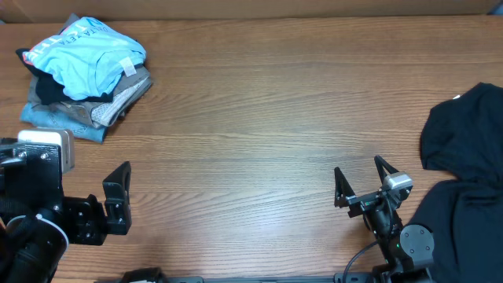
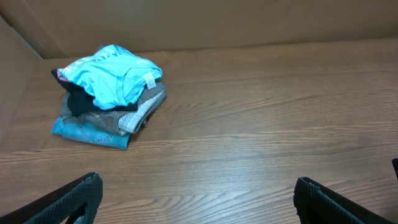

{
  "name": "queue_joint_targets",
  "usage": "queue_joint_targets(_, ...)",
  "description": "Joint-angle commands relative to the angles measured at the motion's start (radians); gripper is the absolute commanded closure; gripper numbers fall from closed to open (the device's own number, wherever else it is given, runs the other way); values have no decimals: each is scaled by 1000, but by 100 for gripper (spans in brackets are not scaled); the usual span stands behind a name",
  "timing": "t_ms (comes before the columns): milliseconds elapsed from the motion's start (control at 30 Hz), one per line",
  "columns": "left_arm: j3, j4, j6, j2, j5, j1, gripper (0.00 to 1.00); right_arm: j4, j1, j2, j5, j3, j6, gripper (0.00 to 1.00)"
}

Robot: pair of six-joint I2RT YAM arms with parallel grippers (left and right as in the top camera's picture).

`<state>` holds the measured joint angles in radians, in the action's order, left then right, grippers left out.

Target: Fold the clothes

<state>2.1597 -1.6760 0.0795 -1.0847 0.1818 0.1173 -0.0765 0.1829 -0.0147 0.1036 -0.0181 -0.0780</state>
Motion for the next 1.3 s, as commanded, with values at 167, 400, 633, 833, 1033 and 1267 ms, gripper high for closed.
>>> queue_joint_targets(167, 1, 3, -16, -2, -6, -6, 0, 3, -4, 9, -6, 10, 0, 0)
queue_joint_targets(400, -44, 4, -16, 7, -6, -6, 0, 3, -4, 9, -6, 10, 0, 0)
queue_joint_targets(633, -454, 452, 22, 146, -34, -76, 0, 3, -4, 9, -6, 10, 0, 0)
queue_joint_targets(833, -973, 897, 22, 360, -31, -141, 0, 3, -4, 9, -6, 10, 0, 0)
queue_joint_targets(1033, -1428, 1253, 37, 626, -29, -144, 0, 3, -4, 9, -6, 10, 0, 0)
queue_joint_targets(1267, -1833, 1517, 63, 975, -29, -144, 0, 3, -4, 9, -6, 10, 0, 0)
